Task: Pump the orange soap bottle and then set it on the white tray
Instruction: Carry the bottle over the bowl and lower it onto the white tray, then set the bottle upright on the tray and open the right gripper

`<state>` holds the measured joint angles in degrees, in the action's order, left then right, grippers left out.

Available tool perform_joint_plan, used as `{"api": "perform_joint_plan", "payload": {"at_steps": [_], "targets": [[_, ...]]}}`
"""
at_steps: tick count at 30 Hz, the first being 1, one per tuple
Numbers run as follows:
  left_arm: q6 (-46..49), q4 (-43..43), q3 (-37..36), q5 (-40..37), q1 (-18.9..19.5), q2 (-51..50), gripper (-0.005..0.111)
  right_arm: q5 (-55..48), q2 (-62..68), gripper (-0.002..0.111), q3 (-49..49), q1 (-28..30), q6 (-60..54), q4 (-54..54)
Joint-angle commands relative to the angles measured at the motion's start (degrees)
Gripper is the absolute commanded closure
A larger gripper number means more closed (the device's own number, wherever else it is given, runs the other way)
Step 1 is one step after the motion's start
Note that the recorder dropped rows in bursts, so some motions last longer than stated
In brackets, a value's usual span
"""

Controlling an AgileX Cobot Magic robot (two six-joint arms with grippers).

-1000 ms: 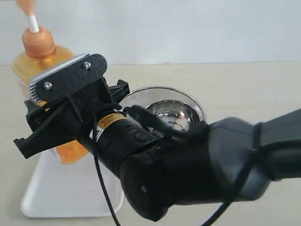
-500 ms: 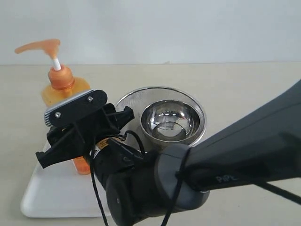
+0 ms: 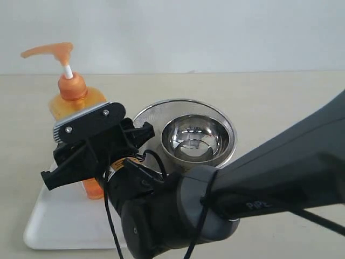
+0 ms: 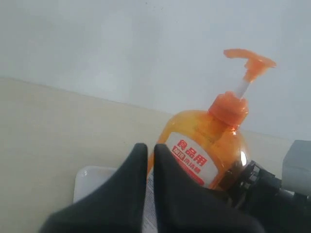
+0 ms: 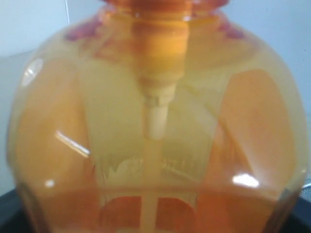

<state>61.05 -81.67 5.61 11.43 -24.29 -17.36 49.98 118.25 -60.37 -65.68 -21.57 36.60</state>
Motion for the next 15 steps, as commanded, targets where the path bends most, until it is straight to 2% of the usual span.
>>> {"api": "perform_joint_plan", "payload": {"at_steps": [1,7,15], "targets": [[-0.2,-0.37,-0.19,-0.5,0.1,0.31,0.102,4.68,-1.01,0.02,-0.89,-0.09,1.12,-0.29],[-0.2,-0.37,-0.19,-0.5,0.1,0.31,0.102,4.15,-1.01,0.027,-0.89,-0.09,1.53,1.88],[-0.2,-0.37,-0.19,-0.5,0.1,0.31,0.102,4.76,-1.88,0.027,-0.89,-0.09,1.53,1.88]]}}
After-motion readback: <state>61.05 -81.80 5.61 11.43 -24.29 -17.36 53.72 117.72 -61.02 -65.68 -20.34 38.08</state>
